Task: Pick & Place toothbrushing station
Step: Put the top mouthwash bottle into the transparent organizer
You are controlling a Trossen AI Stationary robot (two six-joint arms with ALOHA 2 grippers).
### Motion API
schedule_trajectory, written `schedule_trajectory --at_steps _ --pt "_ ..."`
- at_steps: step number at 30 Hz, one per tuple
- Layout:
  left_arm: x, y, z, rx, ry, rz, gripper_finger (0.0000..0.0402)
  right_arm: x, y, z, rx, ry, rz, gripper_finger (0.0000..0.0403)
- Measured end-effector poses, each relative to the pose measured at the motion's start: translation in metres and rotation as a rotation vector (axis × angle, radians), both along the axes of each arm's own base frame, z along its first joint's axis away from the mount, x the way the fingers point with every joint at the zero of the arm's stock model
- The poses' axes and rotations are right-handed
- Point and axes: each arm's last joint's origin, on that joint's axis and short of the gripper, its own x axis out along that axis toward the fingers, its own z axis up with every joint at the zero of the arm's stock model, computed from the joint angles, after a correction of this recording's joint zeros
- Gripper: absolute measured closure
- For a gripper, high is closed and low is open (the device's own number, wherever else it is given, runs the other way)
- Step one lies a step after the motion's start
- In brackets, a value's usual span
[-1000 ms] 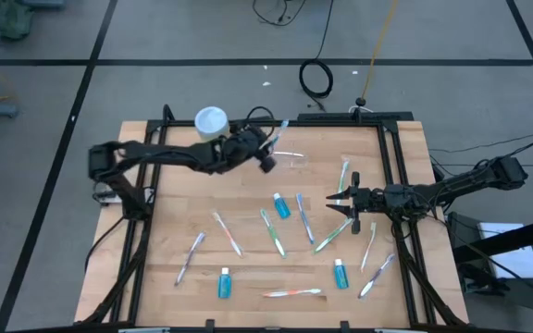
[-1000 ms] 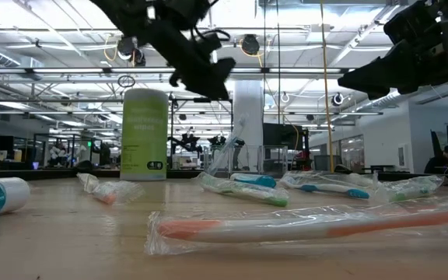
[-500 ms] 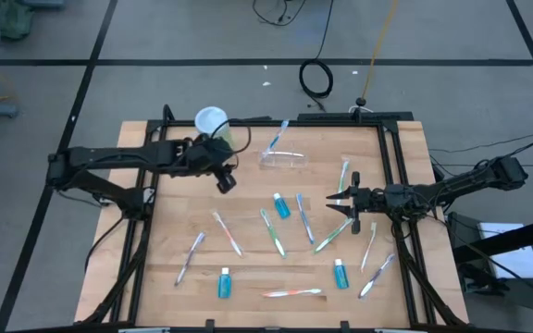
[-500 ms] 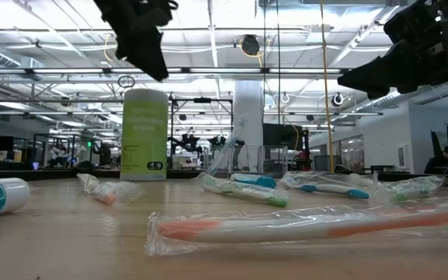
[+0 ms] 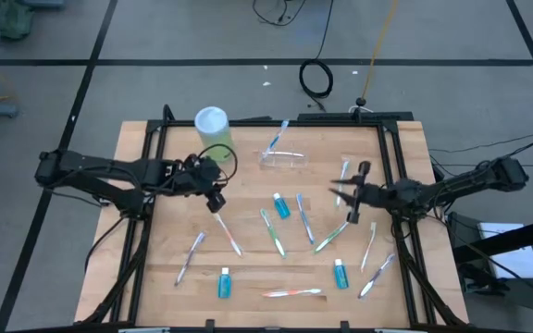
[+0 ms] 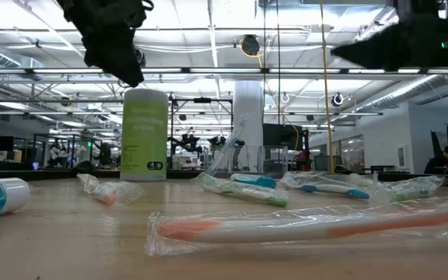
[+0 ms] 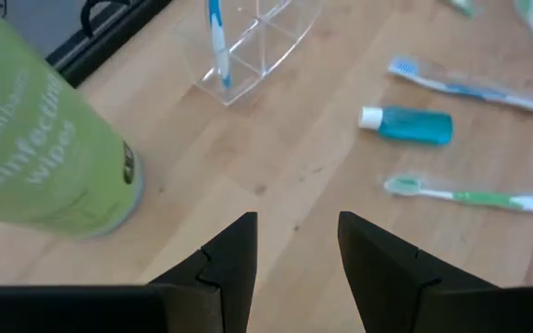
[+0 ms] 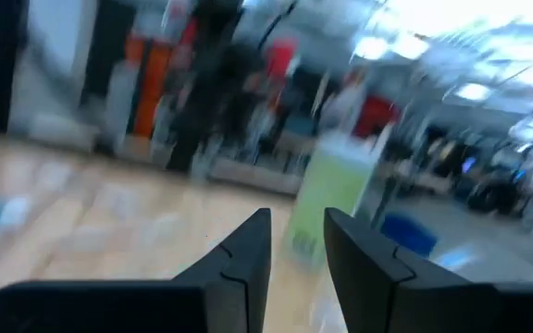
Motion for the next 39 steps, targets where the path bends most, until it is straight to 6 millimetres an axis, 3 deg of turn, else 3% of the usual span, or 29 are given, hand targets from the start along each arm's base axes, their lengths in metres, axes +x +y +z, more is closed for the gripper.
schedule_trajectory --at_steps 4,10,14,21,23,28,33,39 --pt "0.000 -0.008 -0.002 -0.031 -0.019 0.003 0.0243 -0.002 -0.002 0.015 0.035 -0.181 0.061 0.0307" --pt "0.007 -0.020 0.005 -0.039 -0.116 -0.053 0.0243 0.012 0.001 0.018 -0.027 -0.172 0.161 0.0307" --pt "0.009 -0.027 0.008 -0.029 -0.156 -0.103 0.0243 0.042 0.004 0.028 -0.030 -0.102 0.167 0.0303" --pt "0.008 -0.038 0.008 -0.030 -0.156 -0.149 0.0243 0.117 0.016 0.034 -0.022 0.009 0.273 0.0259" --pt "0.007 -0.042 0.008 -0.032 -0.156 -0.164 0.0243 0.138 0.016 0.031 -0.009 0.084 0.237 0.0240" --pt "0.005 -0.051 0.008 -0.036 -0.156 -0.203 0.0243 0.173 -0.006 0.021 0.219 0.359 -0.105 0.0202" --pt "0.003 -0.057 0.008 -0.005 -0.162 -0.206 0.0243 0.190 -0.014 0.016 0.372 0.610 -0.190 0.0193" --pt "0.002 -0.060 0.009 0.026 -0.164 -0.197 0.0243 0.204 -0.020 -0.018 0.578 0.760 -0.179 0.0193"
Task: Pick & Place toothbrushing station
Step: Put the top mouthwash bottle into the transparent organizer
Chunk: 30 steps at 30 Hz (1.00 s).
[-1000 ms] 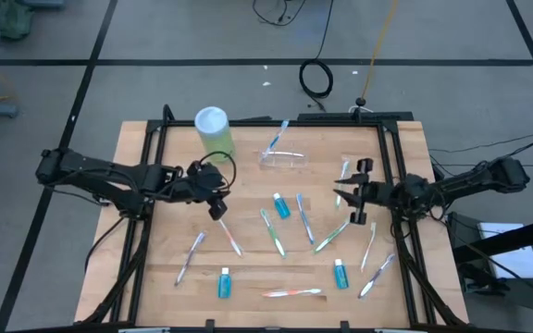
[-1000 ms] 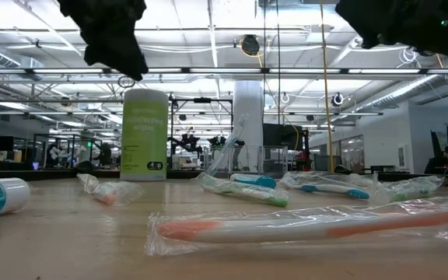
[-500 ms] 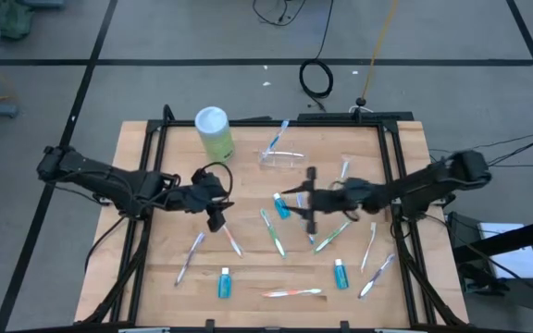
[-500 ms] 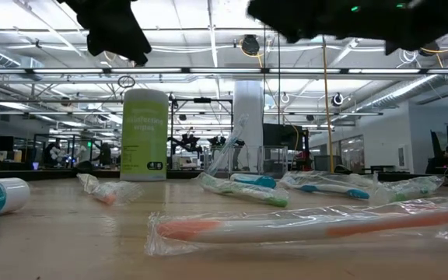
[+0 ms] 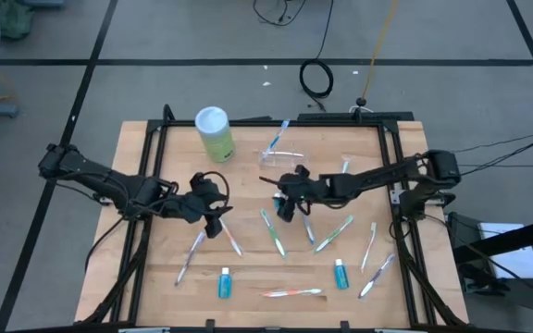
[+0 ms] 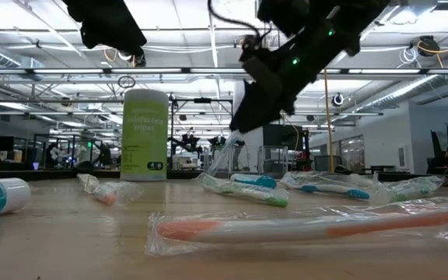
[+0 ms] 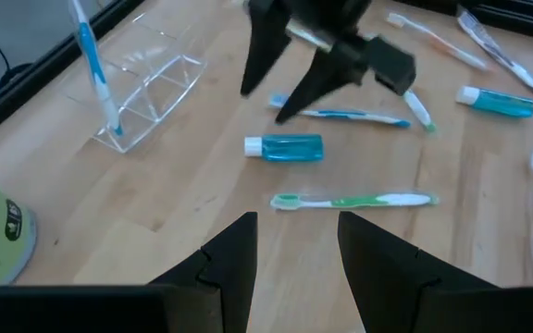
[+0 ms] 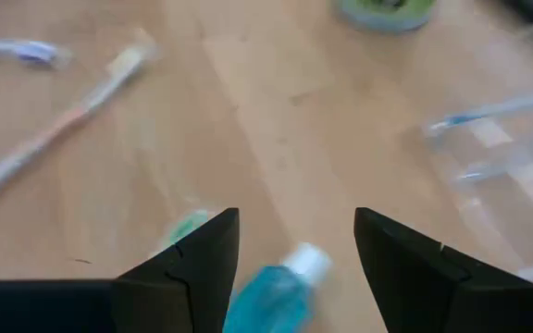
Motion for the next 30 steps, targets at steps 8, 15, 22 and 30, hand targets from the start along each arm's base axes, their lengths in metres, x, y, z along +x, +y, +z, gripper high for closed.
schedule_trajectory --at_steps 8,15,22,30 --pt "0.000 0.001 0.001 0.056 0.005 -0.009 0.0243 0.008 -0.036 -0.032 0.039 0.070 -0.088 0.0193" --pt "0.003 0.012 0.001 0.077 0.009 0.022 0.0243 0.005 -0.050 -0.046 0.143 0.118 -0.123 0.0193" --pt "0.007 0.030 0.001 0.093 0.019 0.085 0.0243 0.008 -0.042 -0.044 0.159 0.099 -0.089 0.0193" --pt "0.008 0.039 0.000 0.066 0.027 0.098 0.0243 0.010 -0.029 -0.046 0.174 0.095 -0.075 0.0193"
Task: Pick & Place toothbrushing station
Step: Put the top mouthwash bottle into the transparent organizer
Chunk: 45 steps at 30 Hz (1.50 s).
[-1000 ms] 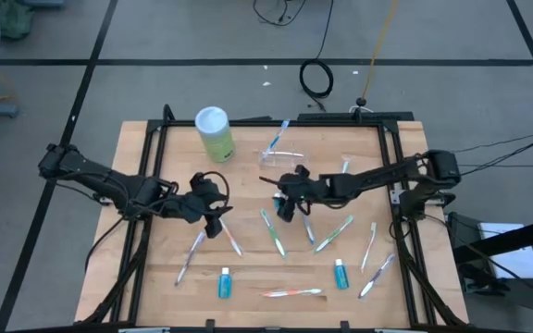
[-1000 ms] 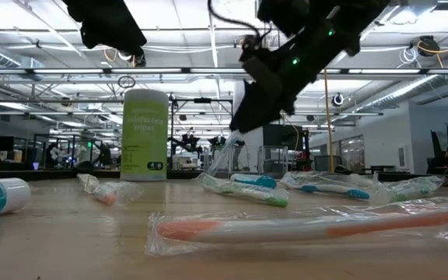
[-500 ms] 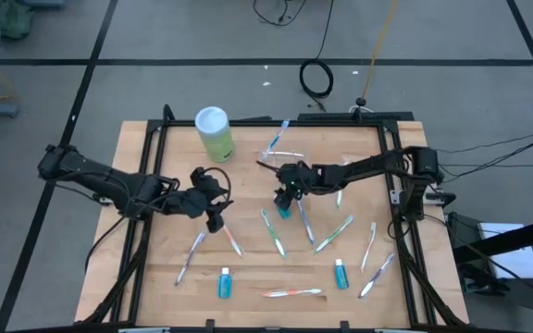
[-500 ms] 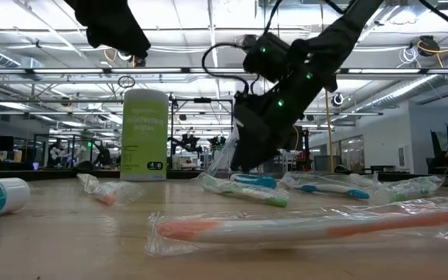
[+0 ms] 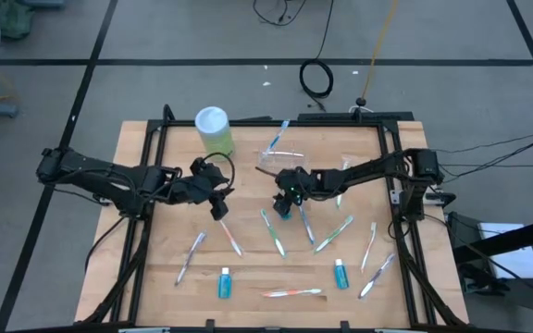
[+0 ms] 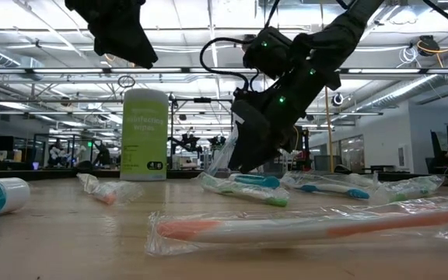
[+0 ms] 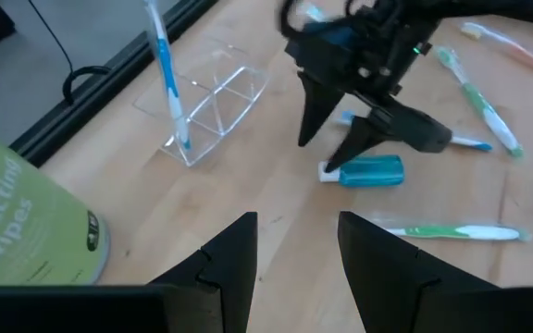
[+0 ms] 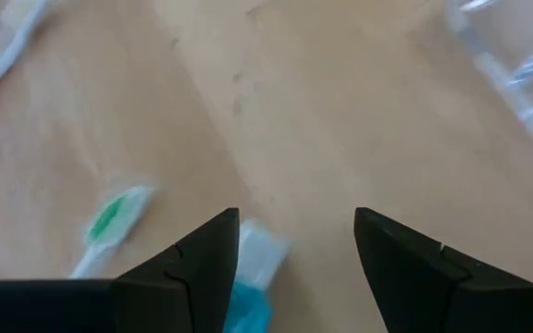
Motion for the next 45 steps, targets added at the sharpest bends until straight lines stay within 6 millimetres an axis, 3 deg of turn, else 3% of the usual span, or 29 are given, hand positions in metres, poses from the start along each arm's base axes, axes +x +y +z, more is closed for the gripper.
schedule_trajectory --at_steps 20,45 --pt "0.000 -0.001 0.000 -0.009 -0.001 -0.005 0.0243 -0.020 0.011 -0.025 0.026 -0.005 -0.074 0.0201" --pt "0.000 -0.001 0.000 -0.020 0.003 -0.019 0.0243 -0.019 0.014 -0.025 -0.008 -0.032 -0.012 0.0388"
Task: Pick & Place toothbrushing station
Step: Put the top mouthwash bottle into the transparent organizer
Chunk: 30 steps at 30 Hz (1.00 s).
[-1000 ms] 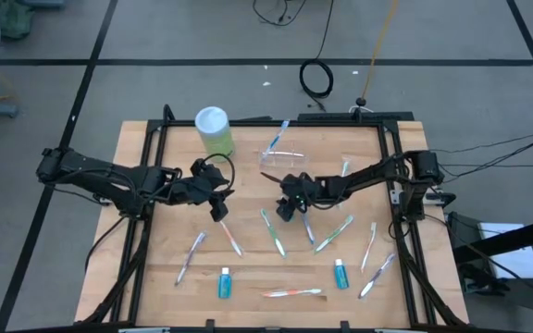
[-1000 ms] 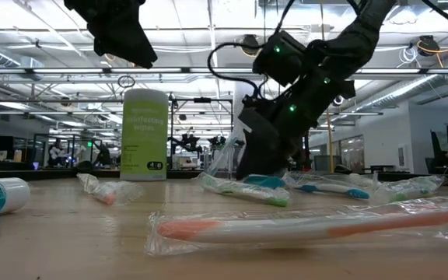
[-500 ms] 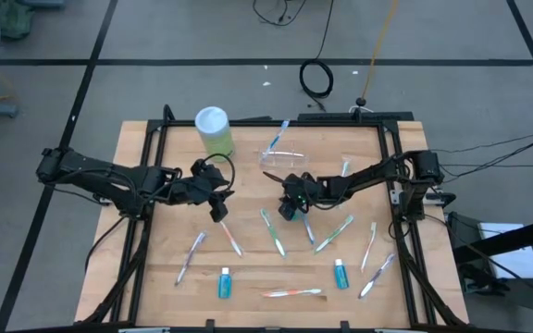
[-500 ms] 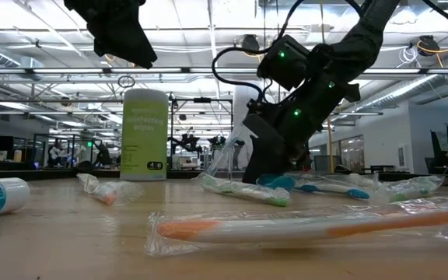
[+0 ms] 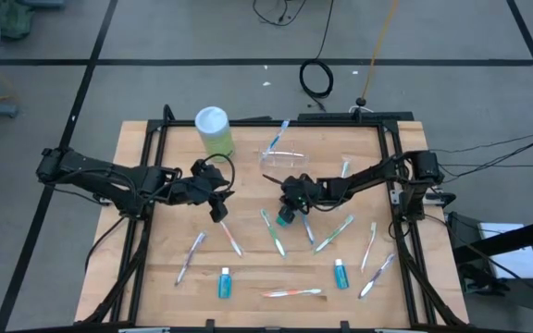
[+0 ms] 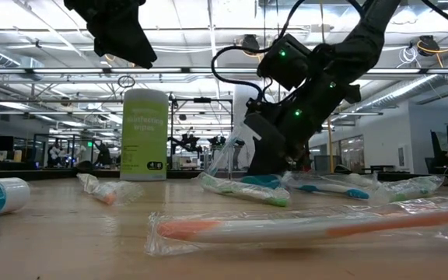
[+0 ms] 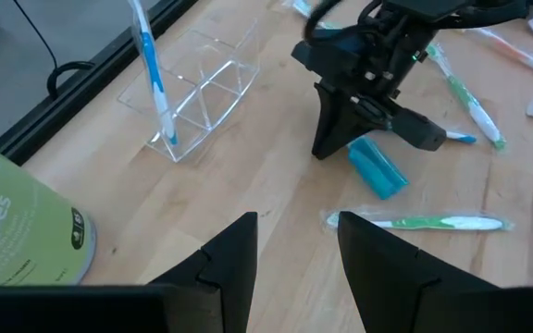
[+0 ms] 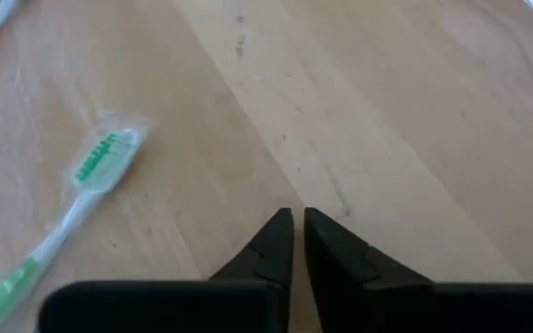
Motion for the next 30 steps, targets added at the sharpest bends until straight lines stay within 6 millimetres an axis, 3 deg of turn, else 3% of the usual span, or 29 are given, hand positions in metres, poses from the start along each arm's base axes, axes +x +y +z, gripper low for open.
schedule_trajectory --at_steps 3,6,12,15,18,30 --pt "0.000 0.000 0.000 0.003 0.001 -0.003 0.0243 0.000 0.000 0.004 -0.033 -0.001 0.034 0.0398" --pt "0.000 0.000 0.000 0.003 0.002 -0.003 0.0243 -0.001 -0.002 0.020 -0.092 -0.035 0.114 0.0390" --pt "0.000 0.000 0.000 0.005 0.008 -0.005 0.0243 -0.013 0.005 0.059 -0.277 -0.085 0.494 0.0339" --pt "0.000 0.000 0.000 0.017 0.013 -0.015 0.0243 -0.026 0.010 0.069 -0.328 -0.043 0.717 0.0310" --pt "0.000 0.000 0.000 0.025 0.016 -0.022 0.0243 -0.035 0.011 0.066 -0.350 -0.006 0.846 0.0284" --pt "0.000 0.000 0.000 0.025 0.014 -0.021 0.0243 -0.036 -0.012 0.028 -0.366 -0.022 0.851 0.0224"
